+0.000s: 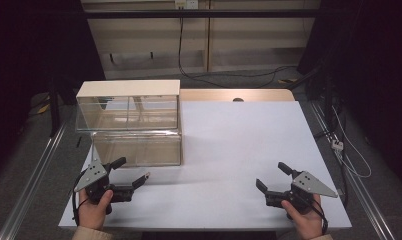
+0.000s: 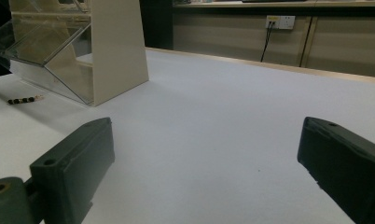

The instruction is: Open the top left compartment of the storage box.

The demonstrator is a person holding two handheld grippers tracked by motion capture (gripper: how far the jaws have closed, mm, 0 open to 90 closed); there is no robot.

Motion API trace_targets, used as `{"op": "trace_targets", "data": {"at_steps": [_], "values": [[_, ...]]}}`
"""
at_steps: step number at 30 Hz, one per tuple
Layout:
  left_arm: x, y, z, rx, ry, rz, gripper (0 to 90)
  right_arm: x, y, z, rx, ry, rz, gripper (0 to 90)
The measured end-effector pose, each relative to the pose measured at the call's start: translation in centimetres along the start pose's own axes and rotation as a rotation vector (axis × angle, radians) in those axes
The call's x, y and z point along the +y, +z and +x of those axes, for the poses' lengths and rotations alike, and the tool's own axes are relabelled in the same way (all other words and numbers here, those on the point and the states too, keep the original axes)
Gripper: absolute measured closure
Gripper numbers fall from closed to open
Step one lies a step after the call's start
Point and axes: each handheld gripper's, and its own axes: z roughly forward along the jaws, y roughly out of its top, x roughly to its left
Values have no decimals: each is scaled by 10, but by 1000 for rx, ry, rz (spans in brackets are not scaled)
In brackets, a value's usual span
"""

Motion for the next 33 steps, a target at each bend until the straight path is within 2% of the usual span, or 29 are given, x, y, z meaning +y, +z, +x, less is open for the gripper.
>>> {"op": "trace_targets", "data": {"at_steps": [9,12,14,17,22,26,31,33], "values": [[1,1,0,3,-1,0,45,3,4,4,9,-17,26,33],[1,1,0,3,0,2,45,8,7,8,19,-27,41,34],[1,1,0,2,2,1,45,12,9,9,16,-17,39,34],[2,1,2,3,9,2,45,17,12,11,12,-35,45,34],[3,5,3,-2,-10,-7,45,25,20,18,26,-50,62,34],[4,9,2,-14,2,-3,45,33,28,25,41,-60,89,51],[5,10,2,-18,6,-11,45,46,38,31,62,-70,84,52],[5,9,2,-19,-8,-15,44,52,43,35,72,-83,91,55]]}}
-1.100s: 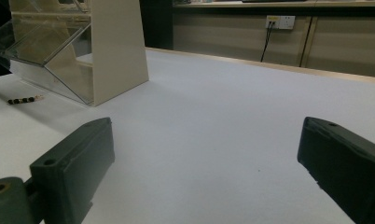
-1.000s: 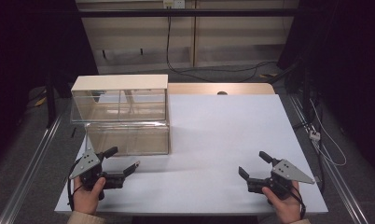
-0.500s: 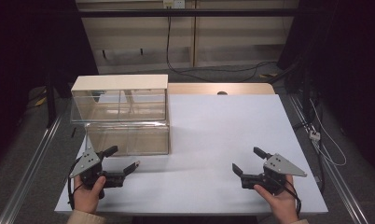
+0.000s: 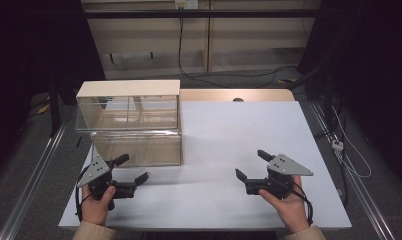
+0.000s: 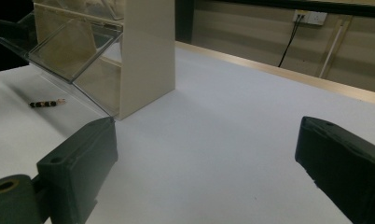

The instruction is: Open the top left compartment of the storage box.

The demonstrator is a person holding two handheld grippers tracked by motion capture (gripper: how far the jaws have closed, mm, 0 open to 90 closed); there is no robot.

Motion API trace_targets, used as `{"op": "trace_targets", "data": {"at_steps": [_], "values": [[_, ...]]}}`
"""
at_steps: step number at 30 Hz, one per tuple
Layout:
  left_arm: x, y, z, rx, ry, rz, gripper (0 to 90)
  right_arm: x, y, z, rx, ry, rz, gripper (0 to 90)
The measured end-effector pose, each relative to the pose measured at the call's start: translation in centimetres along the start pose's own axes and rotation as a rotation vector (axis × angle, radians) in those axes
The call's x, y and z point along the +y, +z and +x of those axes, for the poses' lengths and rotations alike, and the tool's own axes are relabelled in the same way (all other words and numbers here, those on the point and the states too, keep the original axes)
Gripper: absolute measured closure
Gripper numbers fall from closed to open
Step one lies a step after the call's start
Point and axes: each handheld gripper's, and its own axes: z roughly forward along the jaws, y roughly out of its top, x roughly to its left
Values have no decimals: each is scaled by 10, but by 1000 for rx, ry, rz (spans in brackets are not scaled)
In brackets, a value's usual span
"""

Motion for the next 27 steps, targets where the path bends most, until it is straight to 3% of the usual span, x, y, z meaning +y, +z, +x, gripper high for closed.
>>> {"op": "trace_targets", "data": {"at_steps": [13,18,21,24,25,27], "values": [[0,-8,3,26,-2,-2,45,39,34,17,114,-32,17,98],[0,-8,2,25,1,-3,45,48,42,23,133,-46,18,128],[0,-8,2,26,-6,2,45,55,47,24,166,-39,1,208],[0,-8,2,31,-5,-2,45,65,56,28,213,-25,0,359],[1,-8,1,27,-8,-4,45,65,56,28,213,-25,0,359],[0,-7,1,25,-6,0,45,71,62,31,243,-34,11,496]]}}
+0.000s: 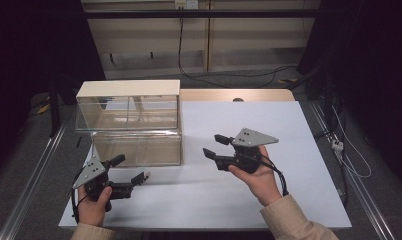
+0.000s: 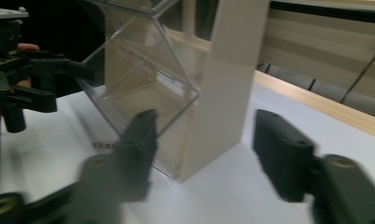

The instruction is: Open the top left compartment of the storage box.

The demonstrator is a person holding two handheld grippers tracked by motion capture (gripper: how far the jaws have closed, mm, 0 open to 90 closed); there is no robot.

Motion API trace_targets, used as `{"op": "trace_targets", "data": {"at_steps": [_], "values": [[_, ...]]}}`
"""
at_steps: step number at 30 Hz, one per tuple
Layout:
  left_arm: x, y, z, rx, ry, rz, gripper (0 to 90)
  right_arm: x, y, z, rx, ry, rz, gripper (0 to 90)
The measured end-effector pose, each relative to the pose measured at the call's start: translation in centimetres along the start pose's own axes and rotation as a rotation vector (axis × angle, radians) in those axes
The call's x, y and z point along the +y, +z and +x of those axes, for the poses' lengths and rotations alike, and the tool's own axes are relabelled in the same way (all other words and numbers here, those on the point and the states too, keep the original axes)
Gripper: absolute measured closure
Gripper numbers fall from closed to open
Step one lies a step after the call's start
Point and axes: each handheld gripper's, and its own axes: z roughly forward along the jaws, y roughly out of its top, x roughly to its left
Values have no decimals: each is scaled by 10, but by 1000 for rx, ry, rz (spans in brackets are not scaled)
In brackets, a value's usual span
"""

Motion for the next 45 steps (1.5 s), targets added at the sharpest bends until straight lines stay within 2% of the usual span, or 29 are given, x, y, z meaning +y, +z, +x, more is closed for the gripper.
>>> {"op": "trace_targets", "data": {"at_steps": [1,2,3,6,9,15,22,24,28,29,39,45], "values": [[0,0,0,0,0,2,45,3,3,1,21,5,6,553],[0,0,0,-1,8,8,45,8,9,2,43,0,13,726],[0,-1,0,2,8,11,45,8,9,2,43,0,13,726],[-1,-2,-1,5,6,11,45,15,19,2,78,1,26,842],[-1,-4,-1,6,5,8,45,23,32,5,121,-2,40,900],[-3,-5,-1,0,4,12,45,33,47,13,159,-21,59,900],[-3,-7,0,2,2,11,45,45,58,18,173,-14,43,900],[-3,-7,0,1,6,14,45,49,62,19,176,-27,60,900],[-3,-7,0,-2,11,17,45,55,68,16,182,-15,69,900],[-3,-7,0,-2,11,16,45,56,72,16,171,-28,98,900],[-3,-7,0,-2,11,20,45,58,74,15,196,-16,88,900],[-3,-8,0,1,0,18,45,59,74,15,198,-32,95,900]]}}
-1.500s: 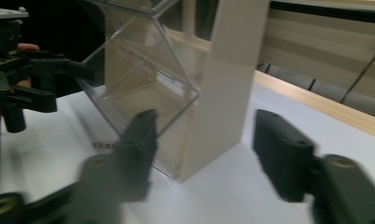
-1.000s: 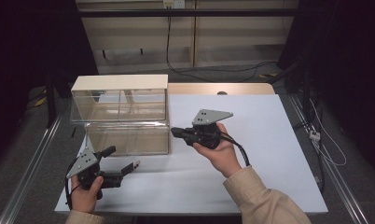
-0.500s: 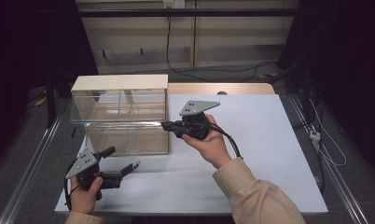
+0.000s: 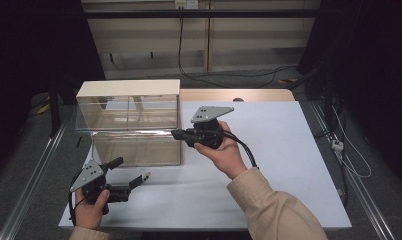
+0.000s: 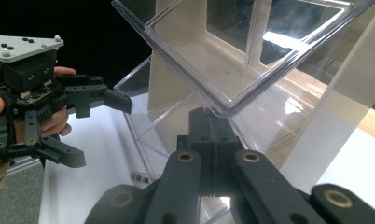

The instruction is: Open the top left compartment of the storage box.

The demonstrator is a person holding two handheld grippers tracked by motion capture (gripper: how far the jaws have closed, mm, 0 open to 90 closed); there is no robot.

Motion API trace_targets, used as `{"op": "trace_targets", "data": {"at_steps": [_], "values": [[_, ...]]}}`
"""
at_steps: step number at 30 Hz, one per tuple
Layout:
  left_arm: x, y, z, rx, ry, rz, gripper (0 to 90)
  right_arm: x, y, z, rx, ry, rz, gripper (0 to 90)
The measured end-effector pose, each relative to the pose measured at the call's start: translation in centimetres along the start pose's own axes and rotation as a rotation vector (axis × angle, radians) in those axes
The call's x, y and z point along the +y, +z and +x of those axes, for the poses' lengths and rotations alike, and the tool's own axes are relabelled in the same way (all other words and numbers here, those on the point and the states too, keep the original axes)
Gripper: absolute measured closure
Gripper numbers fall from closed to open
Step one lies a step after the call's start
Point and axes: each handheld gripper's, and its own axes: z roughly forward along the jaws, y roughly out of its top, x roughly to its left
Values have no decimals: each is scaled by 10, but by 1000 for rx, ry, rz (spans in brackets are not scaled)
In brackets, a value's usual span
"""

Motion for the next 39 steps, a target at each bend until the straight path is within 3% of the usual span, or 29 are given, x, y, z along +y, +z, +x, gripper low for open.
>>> {"op": "trace_targets", "data": {"at_steps": [7,14,17,23,39], "values": [[0,0,0,-3,14,6,45,0,0,-1,12,8,-2,900],[0,0,0,3,4,5,45,2,-1,1,33,-1,-9,900],[0,0,0,-1,9,7,45,8,-2,2,27,6,-47,900],[0,0,0,-6,21,27,45,17,-3,1,26,-8,-37,900],[-1,2,0,-27,5,41,45,50,-4,-8,7,-21,-48,900]]}}
